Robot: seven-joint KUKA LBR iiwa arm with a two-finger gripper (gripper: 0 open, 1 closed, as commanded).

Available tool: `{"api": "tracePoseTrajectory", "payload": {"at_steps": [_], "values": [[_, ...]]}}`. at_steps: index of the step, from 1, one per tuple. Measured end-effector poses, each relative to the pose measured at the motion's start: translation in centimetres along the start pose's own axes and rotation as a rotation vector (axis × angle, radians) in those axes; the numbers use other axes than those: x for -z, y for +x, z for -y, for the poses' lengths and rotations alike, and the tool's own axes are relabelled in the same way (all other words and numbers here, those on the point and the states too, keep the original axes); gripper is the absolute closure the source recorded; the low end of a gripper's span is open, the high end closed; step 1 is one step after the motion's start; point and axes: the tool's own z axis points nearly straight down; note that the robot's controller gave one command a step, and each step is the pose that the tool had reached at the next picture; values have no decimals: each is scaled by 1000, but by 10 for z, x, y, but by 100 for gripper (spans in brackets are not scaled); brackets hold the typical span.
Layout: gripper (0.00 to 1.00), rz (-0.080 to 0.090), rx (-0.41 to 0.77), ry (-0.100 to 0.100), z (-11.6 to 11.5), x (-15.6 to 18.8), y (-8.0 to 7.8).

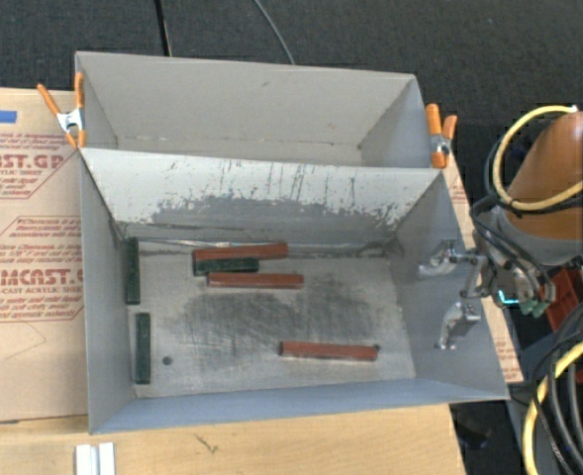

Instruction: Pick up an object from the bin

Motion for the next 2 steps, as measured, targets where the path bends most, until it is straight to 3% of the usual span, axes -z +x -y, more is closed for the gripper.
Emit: {"api": "tracePoseTrajectory", "payload": {"at_steps": [2], "values": [[0,9,3,2,-1,4,-2]]}}
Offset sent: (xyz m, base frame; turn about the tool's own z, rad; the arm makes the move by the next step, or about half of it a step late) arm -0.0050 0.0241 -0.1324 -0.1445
